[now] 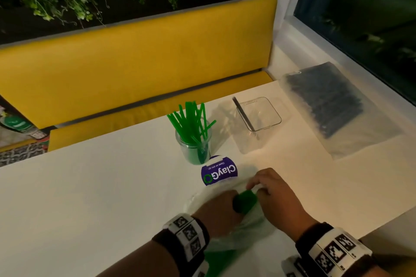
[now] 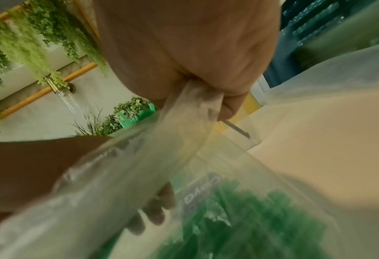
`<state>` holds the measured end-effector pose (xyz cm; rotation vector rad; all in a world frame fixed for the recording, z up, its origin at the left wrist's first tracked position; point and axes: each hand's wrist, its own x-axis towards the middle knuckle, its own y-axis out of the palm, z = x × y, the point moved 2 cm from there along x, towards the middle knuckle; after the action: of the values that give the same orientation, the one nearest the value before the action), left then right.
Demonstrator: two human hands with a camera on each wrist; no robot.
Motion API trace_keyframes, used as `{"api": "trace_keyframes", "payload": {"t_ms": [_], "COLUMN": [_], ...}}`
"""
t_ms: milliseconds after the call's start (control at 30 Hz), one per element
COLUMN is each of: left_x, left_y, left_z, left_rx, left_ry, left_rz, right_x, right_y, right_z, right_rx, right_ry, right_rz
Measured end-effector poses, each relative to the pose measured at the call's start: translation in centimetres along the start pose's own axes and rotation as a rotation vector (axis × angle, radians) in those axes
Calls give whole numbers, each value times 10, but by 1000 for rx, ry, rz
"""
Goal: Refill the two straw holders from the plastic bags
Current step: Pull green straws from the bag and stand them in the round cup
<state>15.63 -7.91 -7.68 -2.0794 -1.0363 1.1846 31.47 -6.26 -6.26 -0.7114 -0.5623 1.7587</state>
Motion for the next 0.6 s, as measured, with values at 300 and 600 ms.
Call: {"api": "trace_keyframes", "payload": {"t_ms": [300,600], "left_x": [-53,-68], "left_y": [-69,-236], "left_z": [-3,33], "left_rx": [-726,-1534], "left_ry": [46,420], "left_rz": [-117,-988], "right_x": [15,65], "right_y": [-6,17], "right_z": [12,69], "right_rx": [-150,-510], "right_ry": [120,-230], "right_rz": [48,57]}}
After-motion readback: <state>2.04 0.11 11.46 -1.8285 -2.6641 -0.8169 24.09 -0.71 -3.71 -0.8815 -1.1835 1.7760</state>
